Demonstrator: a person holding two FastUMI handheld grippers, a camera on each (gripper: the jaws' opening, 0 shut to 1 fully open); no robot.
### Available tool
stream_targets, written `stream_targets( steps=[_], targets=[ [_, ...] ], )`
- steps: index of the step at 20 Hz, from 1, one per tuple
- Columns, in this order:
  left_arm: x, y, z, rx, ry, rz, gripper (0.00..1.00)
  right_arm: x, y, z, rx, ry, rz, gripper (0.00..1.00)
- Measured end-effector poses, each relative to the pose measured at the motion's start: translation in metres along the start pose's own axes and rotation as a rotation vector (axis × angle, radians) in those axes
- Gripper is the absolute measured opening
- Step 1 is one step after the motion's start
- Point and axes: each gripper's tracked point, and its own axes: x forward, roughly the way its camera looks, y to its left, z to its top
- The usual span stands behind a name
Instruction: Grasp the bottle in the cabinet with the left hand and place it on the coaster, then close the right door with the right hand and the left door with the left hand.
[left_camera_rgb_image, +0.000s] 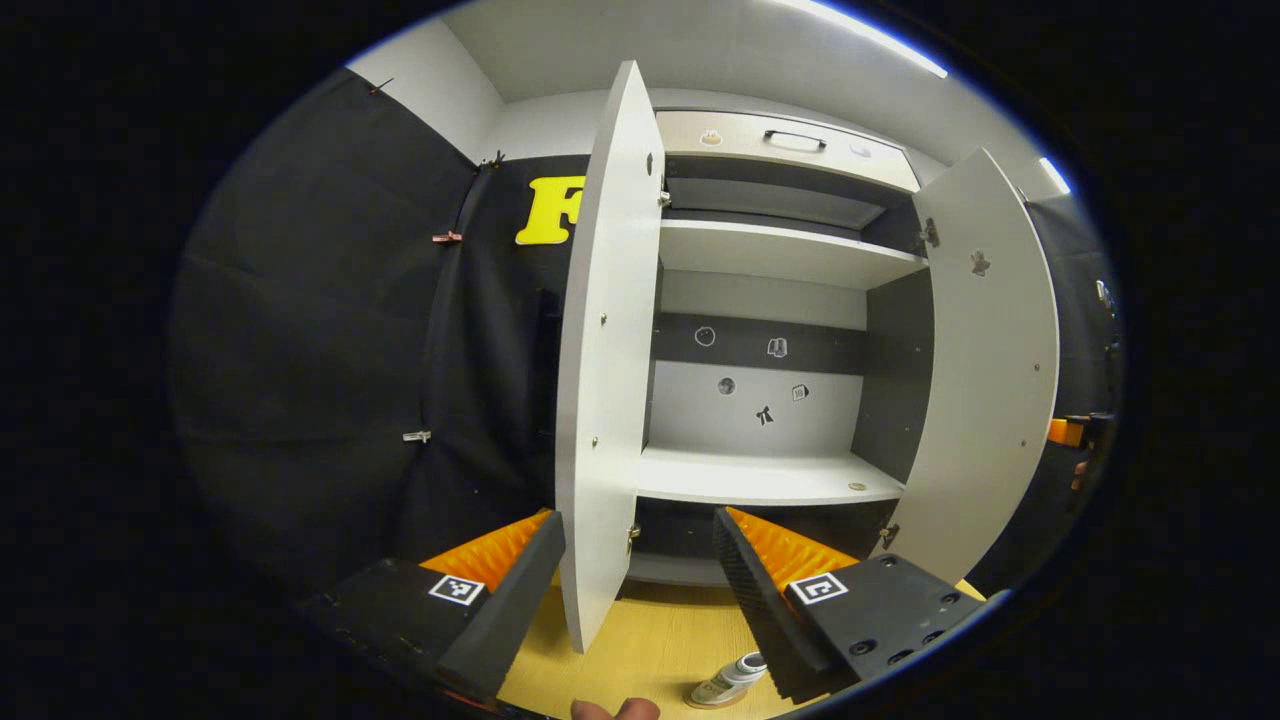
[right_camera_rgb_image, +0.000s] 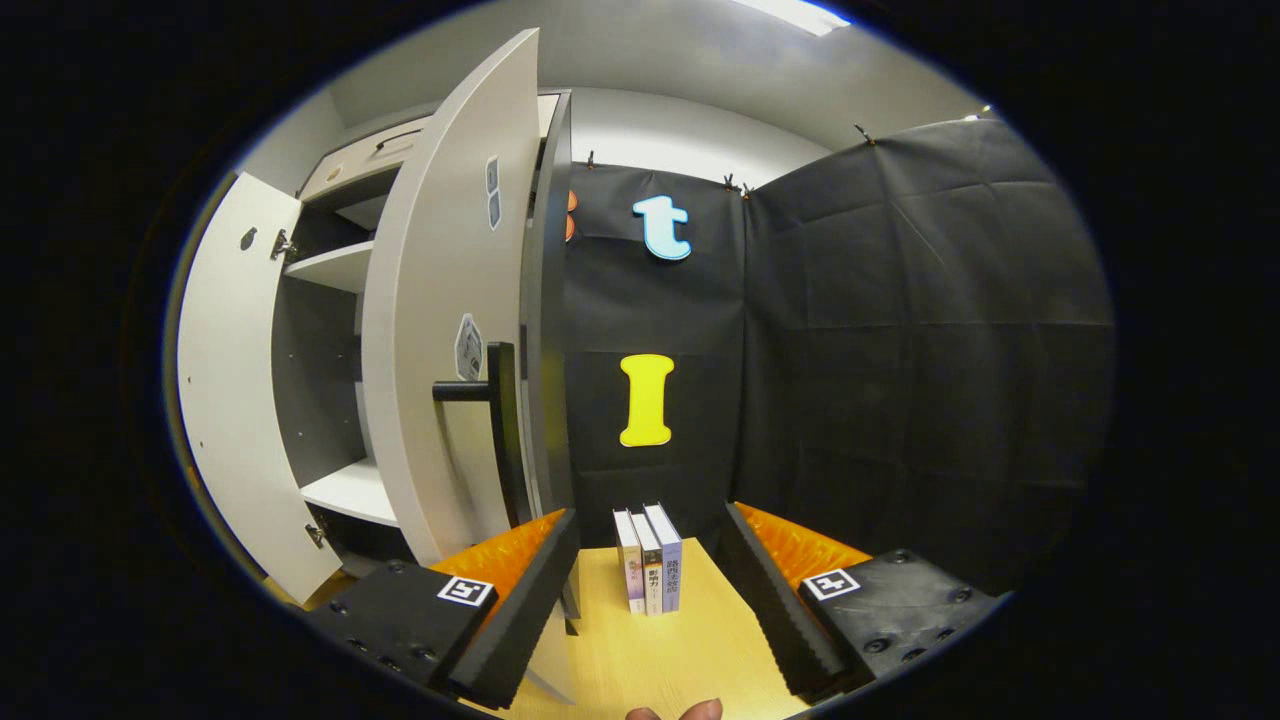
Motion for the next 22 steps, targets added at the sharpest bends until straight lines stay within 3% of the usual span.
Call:
stream_targets(
  steps=[3, 4, 6, 22],
  targets=[
    [-0.004, 0.014, -0.005, 0.012, 0.010, 0.019, 0.95, -0.005, 0.006, 0.000, 0.030, -0.004, 0.003, 0.95],
    [-0.006, 0.018, -0.006, 0.012, 0.015, 0.020, 0.95, -0.007, 0.010, -0.001, 0.056, 0.005, 0.004, 0.99],
    [-0.009, 0.024, -0.009, 0.014, 0.019, 0.022, 0.95, -0.011, 0.020, -0.003, 0.073, 0.004, 0.011, 0.96],
    [-0.003, 0.045, -0.013, 0.000, 0.012, 0.040, 0.95, -0.010, 0.168, -0.011, 0.092, 0.035, 0.263, 0.97]
  ],
)
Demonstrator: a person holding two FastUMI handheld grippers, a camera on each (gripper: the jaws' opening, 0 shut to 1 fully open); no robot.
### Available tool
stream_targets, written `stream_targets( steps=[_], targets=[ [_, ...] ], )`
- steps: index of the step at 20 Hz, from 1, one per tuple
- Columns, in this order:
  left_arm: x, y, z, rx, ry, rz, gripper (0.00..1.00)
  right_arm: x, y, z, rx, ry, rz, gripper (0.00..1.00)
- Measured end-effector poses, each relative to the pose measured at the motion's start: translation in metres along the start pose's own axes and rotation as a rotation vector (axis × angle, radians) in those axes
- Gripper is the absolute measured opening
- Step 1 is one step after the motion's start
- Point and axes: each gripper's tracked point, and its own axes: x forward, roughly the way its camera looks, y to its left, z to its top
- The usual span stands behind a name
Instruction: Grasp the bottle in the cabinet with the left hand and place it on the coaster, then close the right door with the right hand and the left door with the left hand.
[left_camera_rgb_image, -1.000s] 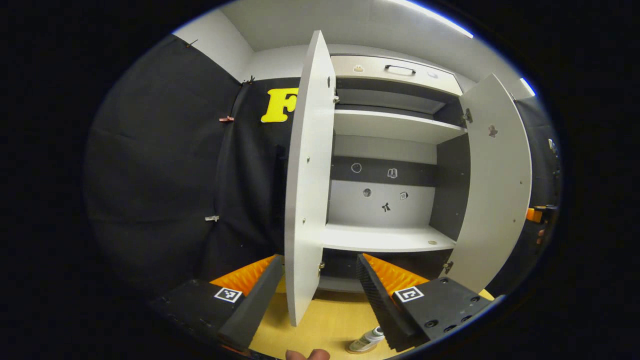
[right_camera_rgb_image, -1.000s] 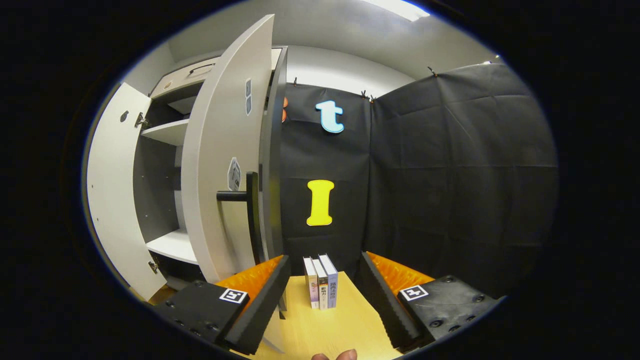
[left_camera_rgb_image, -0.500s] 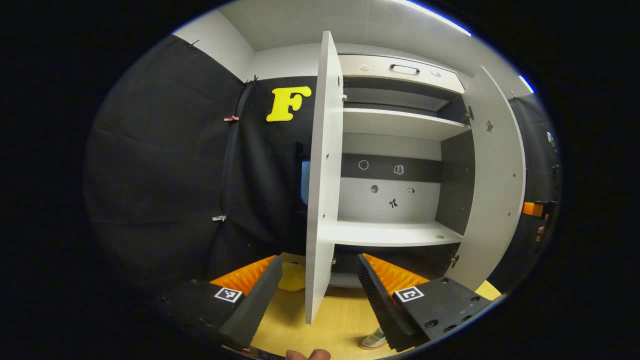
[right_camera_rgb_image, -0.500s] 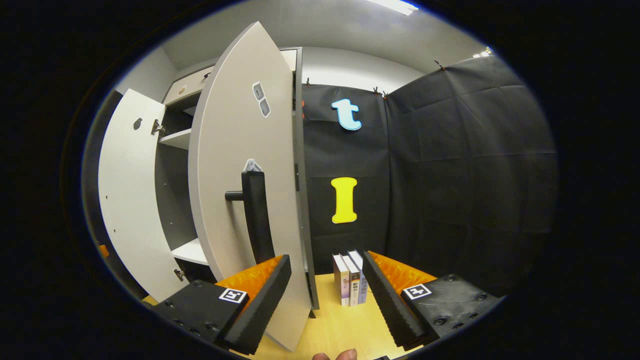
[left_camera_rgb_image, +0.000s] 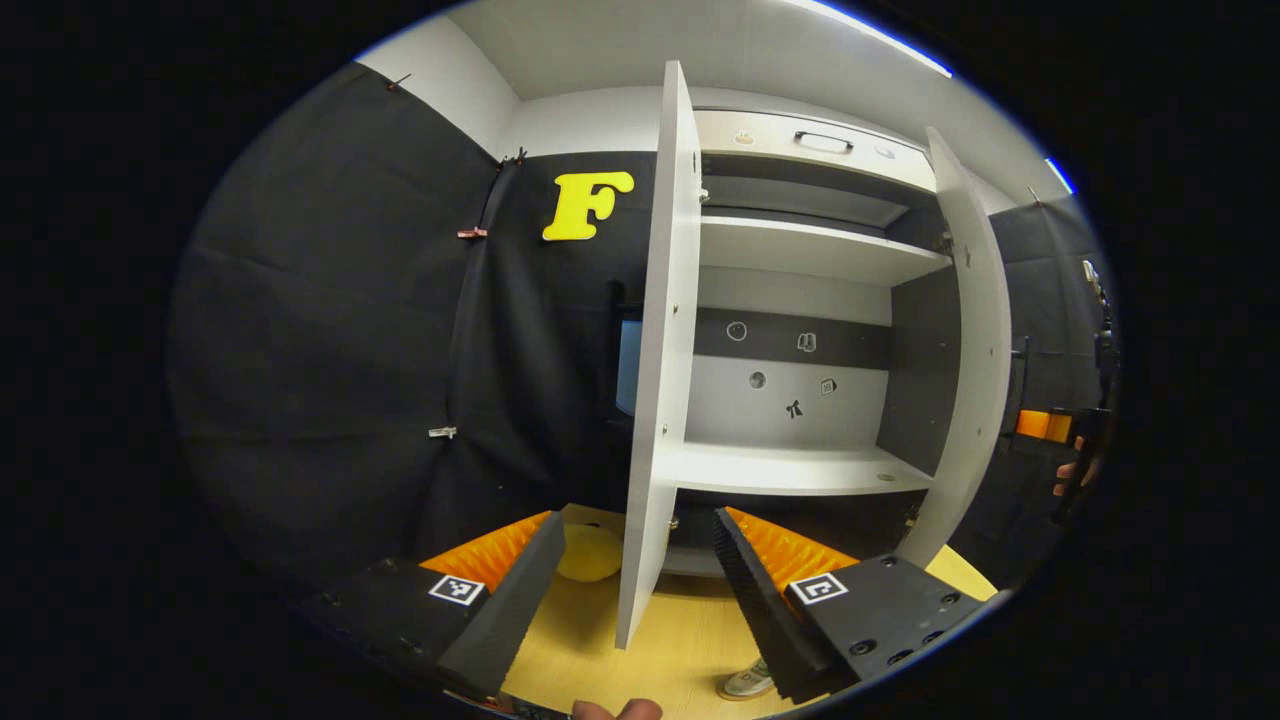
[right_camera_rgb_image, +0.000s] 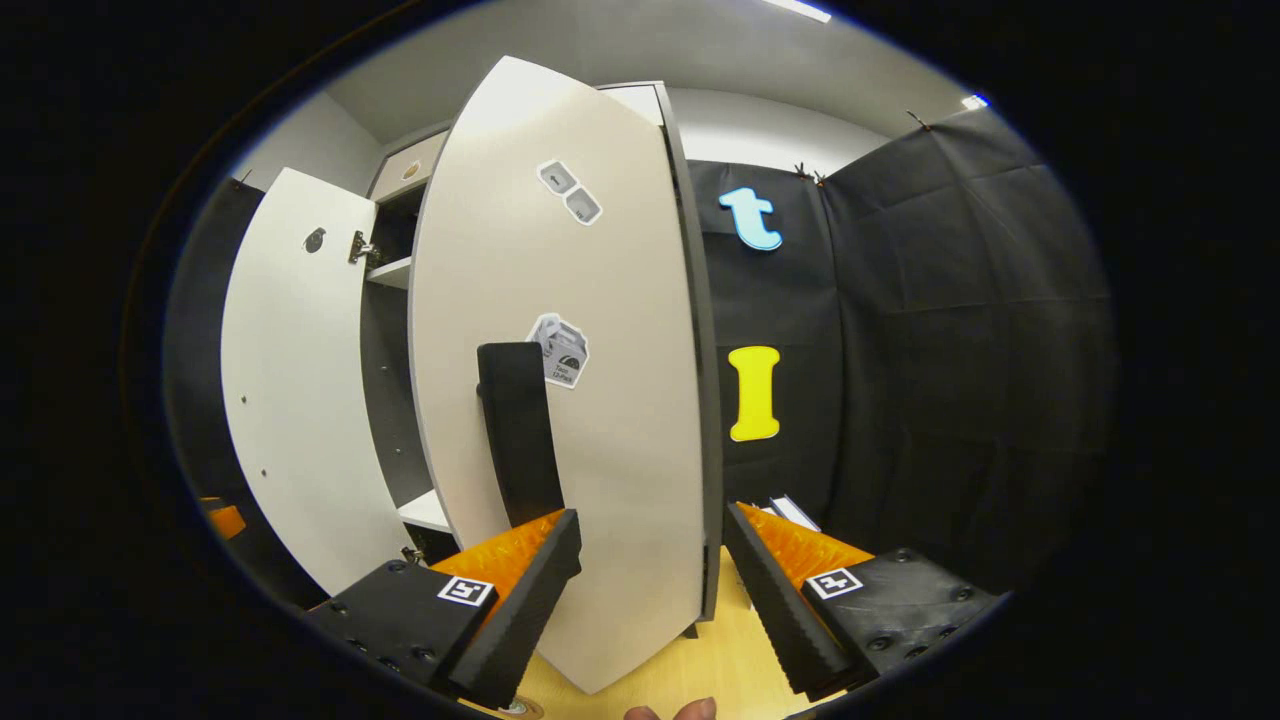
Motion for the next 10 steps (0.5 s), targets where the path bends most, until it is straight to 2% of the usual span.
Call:
stream_targets(
  steps=[3, 10],
  targets=[
    [0.000, 0.008, 0.000, -0.003, 0.000, 0.011, 0.95, 0.018, 0.028, -0.004, -0.007, 0.006, 0.044, 0.98],
    [0.002, 0.033, -0.004, -0.021, 0.003, 0.036, 0.95, 0.049, 0.055, -0.009, 0.015, 0.000, 0.050, 0.97]
  ],
)
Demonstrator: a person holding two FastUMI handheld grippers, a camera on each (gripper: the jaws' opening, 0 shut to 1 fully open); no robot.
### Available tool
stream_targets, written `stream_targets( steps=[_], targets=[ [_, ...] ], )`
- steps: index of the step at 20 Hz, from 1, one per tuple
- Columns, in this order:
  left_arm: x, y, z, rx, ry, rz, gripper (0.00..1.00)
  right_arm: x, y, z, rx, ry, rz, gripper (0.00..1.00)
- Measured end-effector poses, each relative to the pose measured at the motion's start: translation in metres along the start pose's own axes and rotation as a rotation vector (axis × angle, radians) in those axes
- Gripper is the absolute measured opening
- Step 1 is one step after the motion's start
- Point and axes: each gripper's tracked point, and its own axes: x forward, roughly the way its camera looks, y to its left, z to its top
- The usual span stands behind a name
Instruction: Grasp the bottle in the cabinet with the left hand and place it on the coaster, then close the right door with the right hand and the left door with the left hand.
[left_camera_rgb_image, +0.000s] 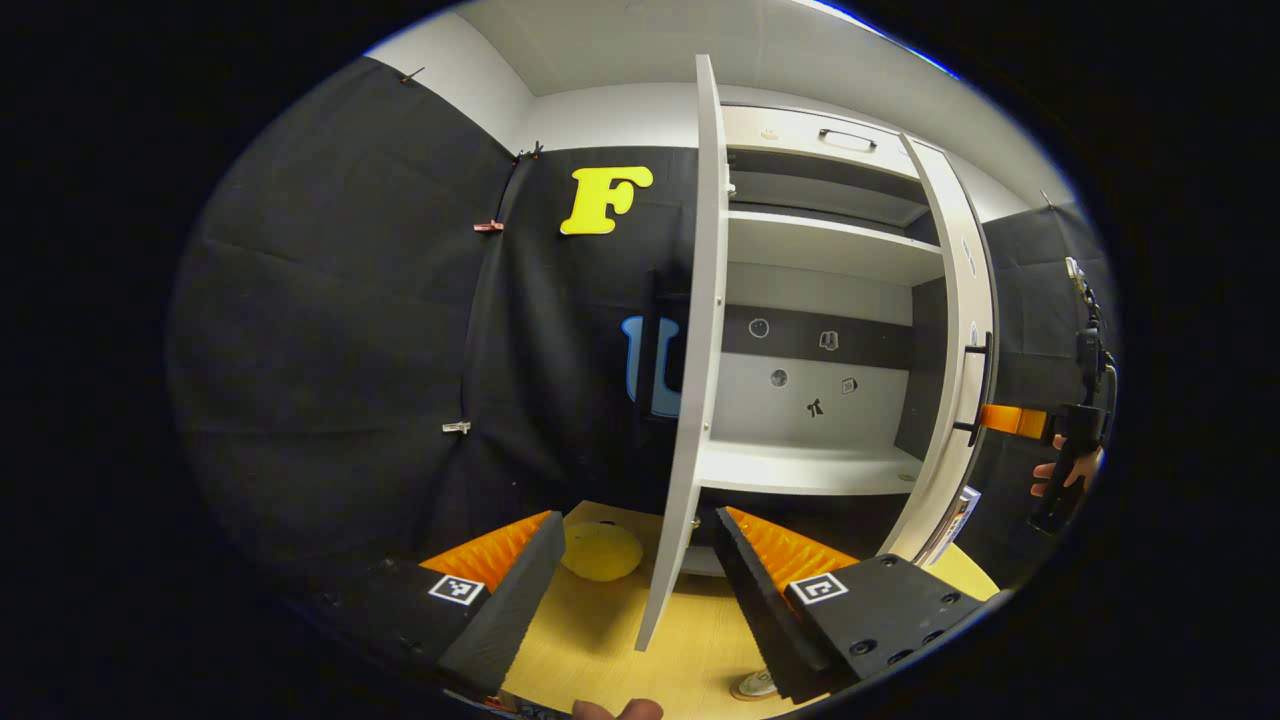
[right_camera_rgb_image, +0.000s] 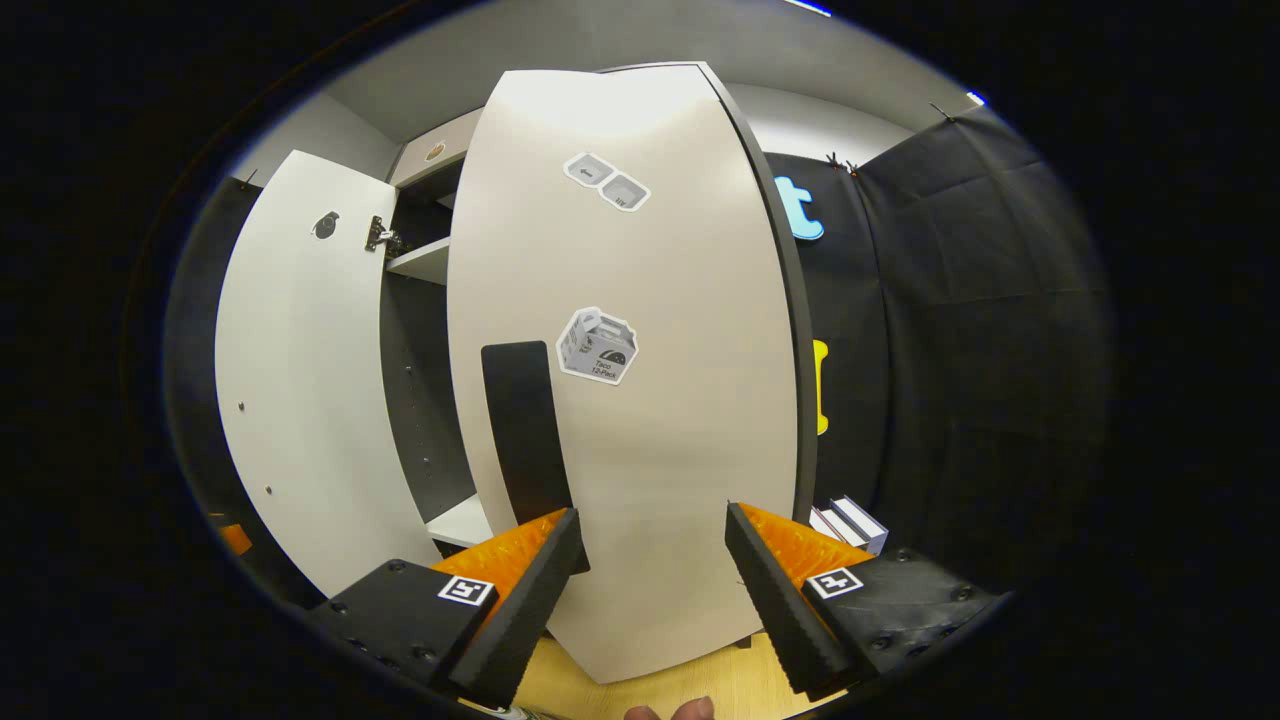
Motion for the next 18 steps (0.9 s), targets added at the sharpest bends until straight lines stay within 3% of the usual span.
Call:
stream_targets(
  steps=[8, 18],
  targets=[
    [0.014, 0.028, 0.011, -0.019, -0.010, 0.027, 0.95, 0.010, 0.004, -0.002, -0.014, 0.006, -0.019, 0.98],
    [0.079, 0.073, 0.041, 0.013, -0.045, 0.054, 0.95, -0.027, -0.008, -0.007, -0.069, 0.004, -0.055, 0.98]
  ],
)
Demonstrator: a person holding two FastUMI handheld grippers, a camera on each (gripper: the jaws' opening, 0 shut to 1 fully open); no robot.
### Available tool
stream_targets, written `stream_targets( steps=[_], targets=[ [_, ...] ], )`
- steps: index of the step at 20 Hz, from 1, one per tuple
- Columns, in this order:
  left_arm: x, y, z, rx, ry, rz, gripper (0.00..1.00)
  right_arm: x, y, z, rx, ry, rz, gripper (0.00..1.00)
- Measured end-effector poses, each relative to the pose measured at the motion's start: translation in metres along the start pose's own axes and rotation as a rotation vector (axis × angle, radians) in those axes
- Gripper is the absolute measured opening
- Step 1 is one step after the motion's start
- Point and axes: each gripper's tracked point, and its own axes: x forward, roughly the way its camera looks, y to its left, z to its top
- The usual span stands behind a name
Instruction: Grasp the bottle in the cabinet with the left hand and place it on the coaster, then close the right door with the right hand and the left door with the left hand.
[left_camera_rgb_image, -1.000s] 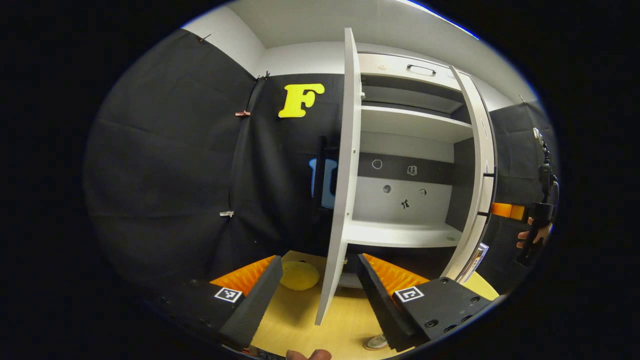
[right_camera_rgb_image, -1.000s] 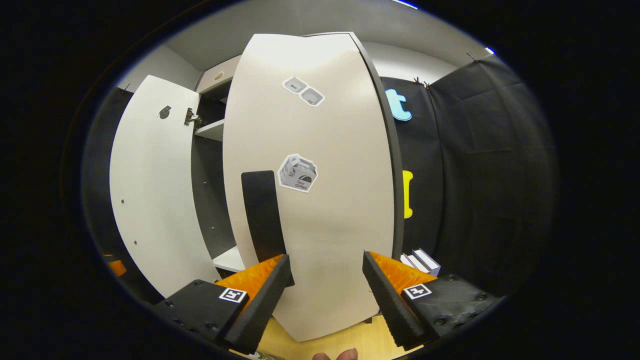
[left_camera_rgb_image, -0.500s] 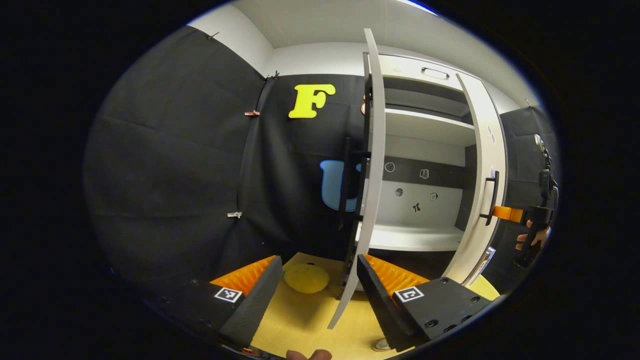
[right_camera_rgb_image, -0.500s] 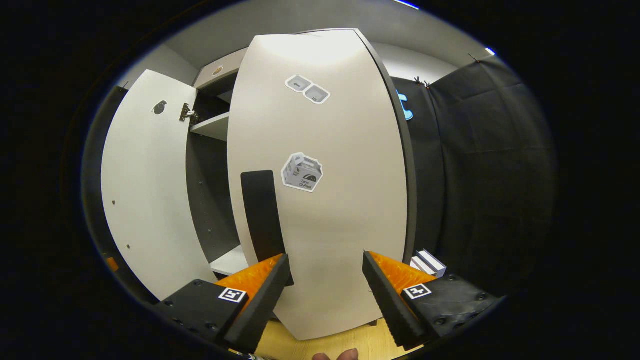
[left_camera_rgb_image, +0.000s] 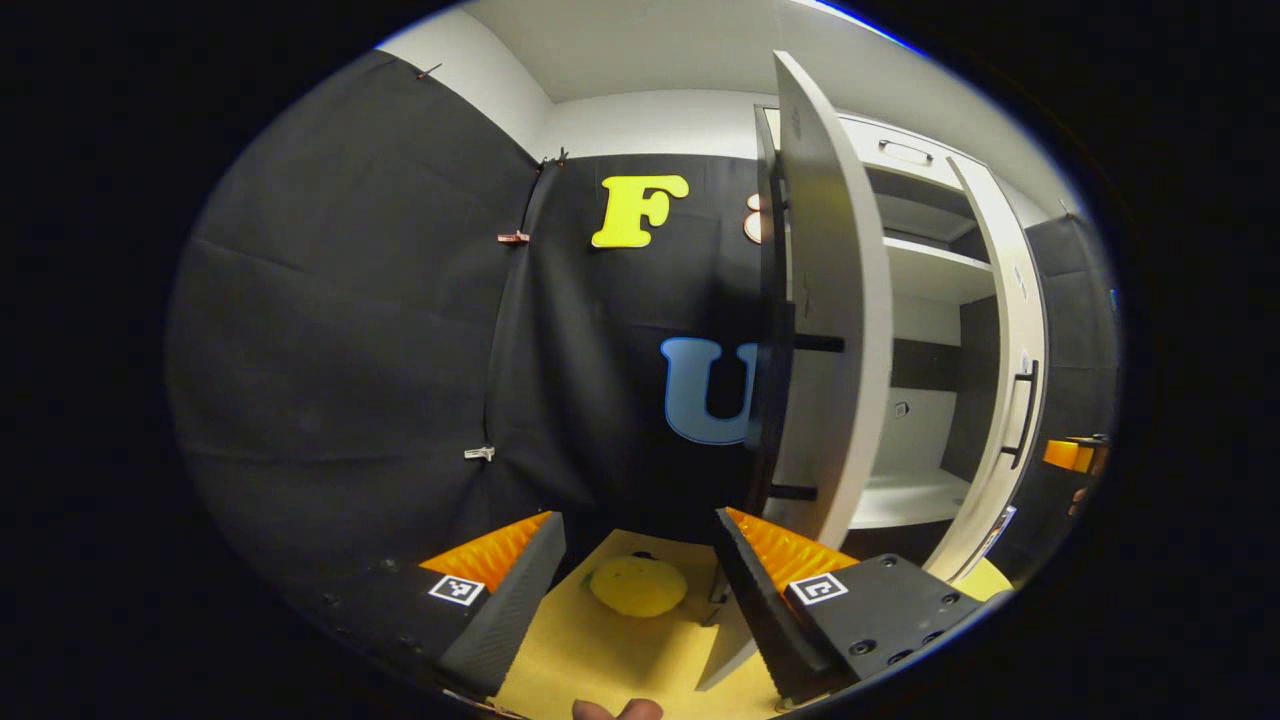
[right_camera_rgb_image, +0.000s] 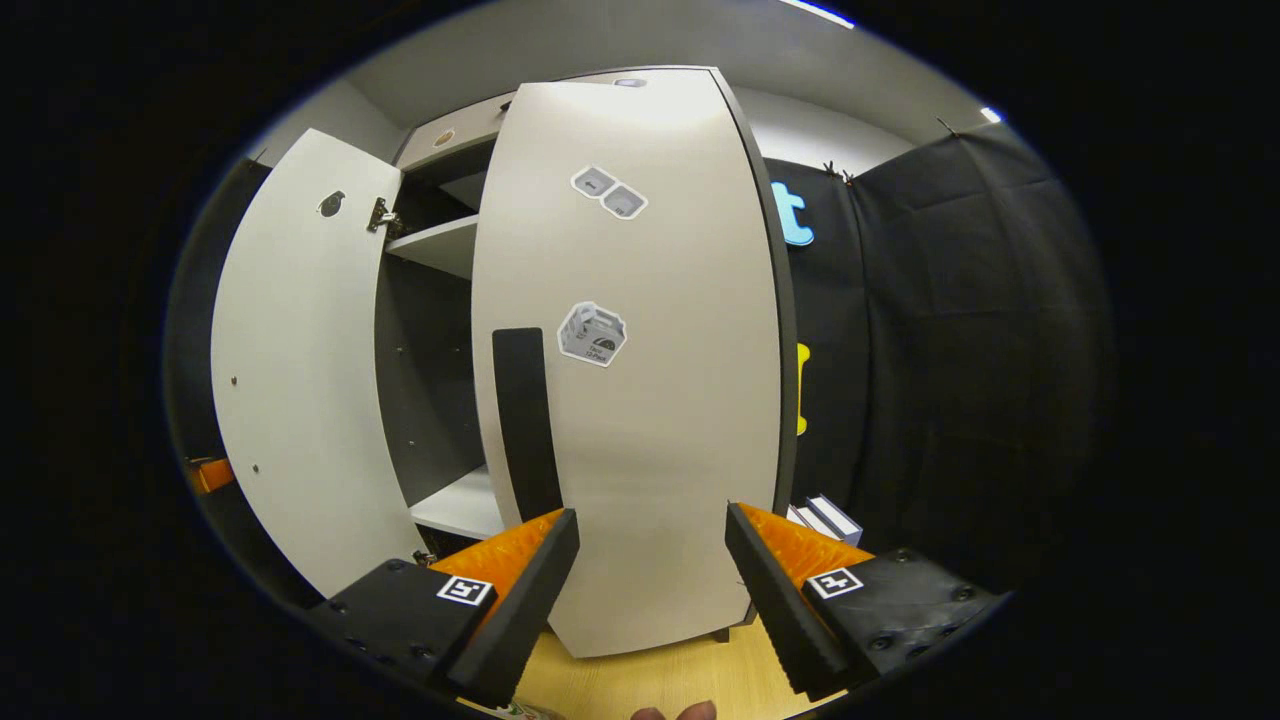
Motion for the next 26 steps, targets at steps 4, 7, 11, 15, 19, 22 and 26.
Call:
stream_targets(
  steps=[4, 7, 11, 15, 19, 22, 26],
  targets=[
    [0.020, -0.006, 0.007, 0.050, -0.003, -0.017, 0.95, -0.010, -0.001, 0.001, -0.034, -0.003, 0.003, 0.98],
    [0.023, -0.019, 0.006, 0.097, 0.008, -0.045, 0.95, -0.012, -0.003, 0.003, -0.027, -0.005, 0.004, 0.98],
    [0.023, -0.023, 0.006, 0.078, 0.018, -0.057, 0.93, -0.014, -0.008, 0.000, -0.018, 0.001, 0.012, 0.98],
    [0.014, -0.049, 0.002, 0.073, 0.022, -0.085, 0.93, -0.016, -0.012, -0.004, -0.017, 0.007, 0.038, 0.98],
    [0.003, -0.082, -0.002, 0.068, 0.026, -0.114, 0.91, -0.015, -0.026, -0.006, -0.012, 0.014, 0.042, 0.98],
    [-0.001, -0.105, -0.002, 0.081, 0.024, -0.120, 0.91, -0.019, -0.037, -0.007, -0.005, 0.017, 0.040, 0.98],
    [-0.005, -0.141, -0.004, 0.060, 0.020, -0.179, 0.92, -0.023, -0.053, -0.010, -0.008, 0.019, 0.033, 0.98]
  ],
)
